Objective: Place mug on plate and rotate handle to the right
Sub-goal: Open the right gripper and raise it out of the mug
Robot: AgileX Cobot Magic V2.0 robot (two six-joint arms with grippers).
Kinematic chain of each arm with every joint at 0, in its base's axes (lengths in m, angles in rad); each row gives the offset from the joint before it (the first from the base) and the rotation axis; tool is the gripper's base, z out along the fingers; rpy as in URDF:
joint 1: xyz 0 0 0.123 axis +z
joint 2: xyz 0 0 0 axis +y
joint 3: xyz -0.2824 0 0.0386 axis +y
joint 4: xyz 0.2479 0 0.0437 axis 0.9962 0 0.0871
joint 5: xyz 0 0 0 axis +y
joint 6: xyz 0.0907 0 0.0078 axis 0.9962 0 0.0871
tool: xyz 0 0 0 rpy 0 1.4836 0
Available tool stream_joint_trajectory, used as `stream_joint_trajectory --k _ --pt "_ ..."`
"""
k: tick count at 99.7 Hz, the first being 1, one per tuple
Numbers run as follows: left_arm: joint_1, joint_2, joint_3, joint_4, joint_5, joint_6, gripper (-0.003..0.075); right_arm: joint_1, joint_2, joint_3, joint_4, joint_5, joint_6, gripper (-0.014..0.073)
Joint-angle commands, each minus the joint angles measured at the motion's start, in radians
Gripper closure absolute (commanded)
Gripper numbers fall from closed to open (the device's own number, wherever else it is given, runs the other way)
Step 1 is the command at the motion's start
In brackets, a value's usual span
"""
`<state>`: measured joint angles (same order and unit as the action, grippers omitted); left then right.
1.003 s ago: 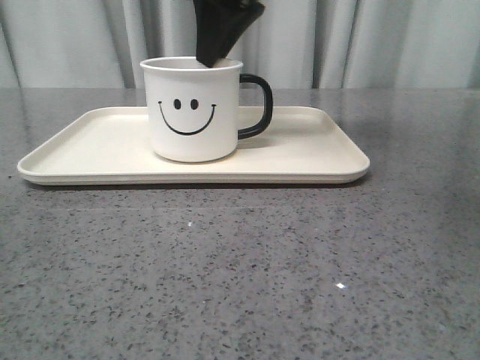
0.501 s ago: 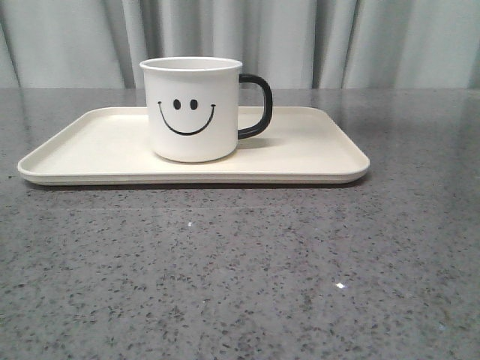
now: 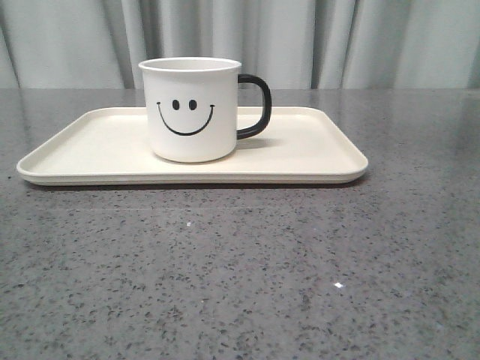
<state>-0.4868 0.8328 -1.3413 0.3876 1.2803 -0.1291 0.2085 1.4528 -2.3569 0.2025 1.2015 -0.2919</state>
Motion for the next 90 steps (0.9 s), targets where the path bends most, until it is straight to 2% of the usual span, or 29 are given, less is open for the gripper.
stream_joint_trajectory --k 1,14,18,40,59,73,90 --pt "0.002 -0.004 -0.02 0.018 -0.028 -0.01 0.074 -0.065 -0.107 0.043 -0.013 -0.078 0.012 0.0538" --pt "0.002 -0.004 -0.02 0.018 -0.029 -0.01 0.074 -0.133 -0.237 0.189 -0.053 -0.13 0.024 0.0694" --pt "0.002 -0.004 -0.02 0.018 -0.029 -0.01 0.074 -0.144 -0.284 0.252 -0.069 -0.157 0.033 0.072" --pt "0.002 -0.004 -0.02 0.018 -0.035 -0.01 0.074 -0.157 -0.542 0.64 -0.288 -0.304 0.203 0.0704" --pt "0.002 -0.004 -0.02 0.018 -0.067 -0.01 0.074 -0.157 -0.704 0.901 -0.426 -0.364 0.256 0.0704" --pt "0.002 -0.004 -0.02 0.018 -0.089 -0.01 0.074 -0.157 -0.766 1.0 -0.434 -0.363 0.256 0.0704" --pt "0.002 -0.004 -0.02 0.018 -0.109 -0.01 0.074 -0.157 -0.767 1.021 -0.431 -0.319 0.256 0.0704"
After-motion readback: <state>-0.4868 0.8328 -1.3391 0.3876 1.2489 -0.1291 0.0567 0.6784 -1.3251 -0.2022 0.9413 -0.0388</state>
